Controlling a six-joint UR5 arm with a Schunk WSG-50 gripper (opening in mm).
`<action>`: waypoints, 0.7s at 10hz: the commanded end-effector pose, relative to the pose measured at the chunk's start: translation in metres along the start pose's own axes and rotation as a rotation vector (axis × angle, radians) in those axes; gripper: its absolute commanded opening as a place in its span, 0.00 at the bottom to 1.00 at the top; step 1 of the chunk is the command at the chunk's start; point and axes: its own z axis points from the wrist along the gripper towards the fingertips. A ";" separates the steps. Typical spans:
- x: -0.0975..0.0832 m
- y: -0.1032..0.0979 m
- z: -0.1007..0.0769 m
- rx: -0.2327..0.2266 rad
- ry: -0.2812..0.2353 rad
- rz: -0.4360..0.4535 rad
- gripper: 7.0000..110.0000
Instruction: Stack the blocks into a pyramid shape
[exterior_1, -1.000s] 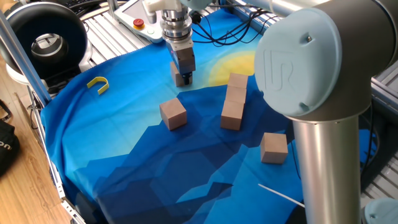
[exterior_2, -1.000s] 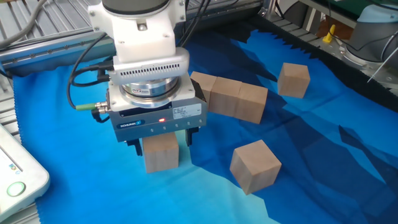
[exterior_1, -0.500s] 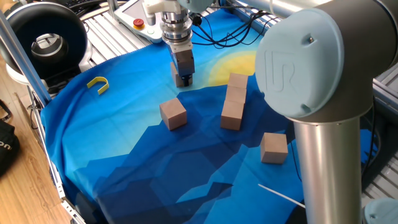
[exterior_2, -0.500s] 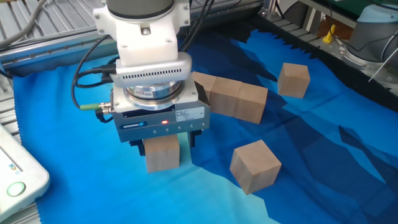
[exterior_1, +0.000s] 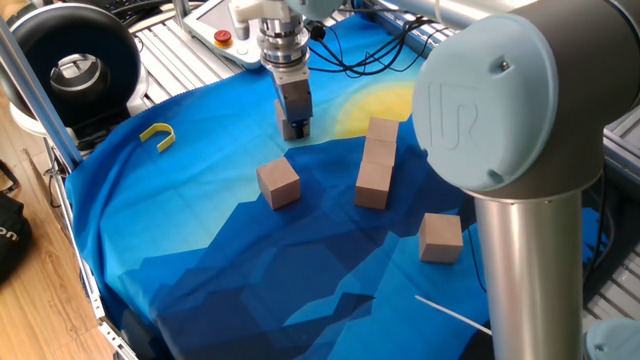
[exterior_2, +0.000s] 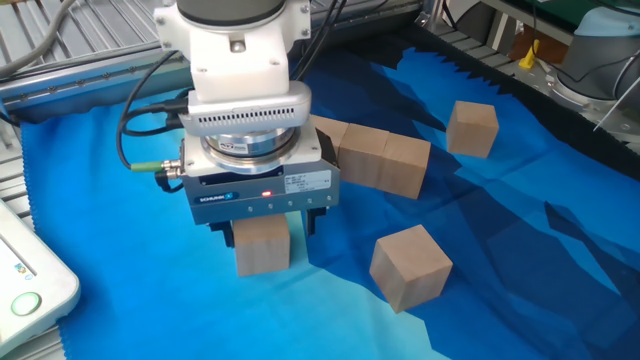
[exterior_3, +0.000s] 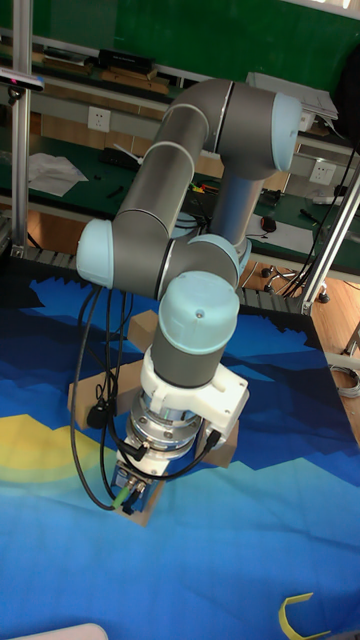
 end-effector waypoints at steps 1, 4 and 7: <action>0.001 -0.002 -0.003 0.003 -0.004 0.012 0.00; -0.003 0.003 -0.003 -0.014 -0.018 0.017 0.00; -0.002 0.002 -0.003 -0.011 -0.014 0.026 0.00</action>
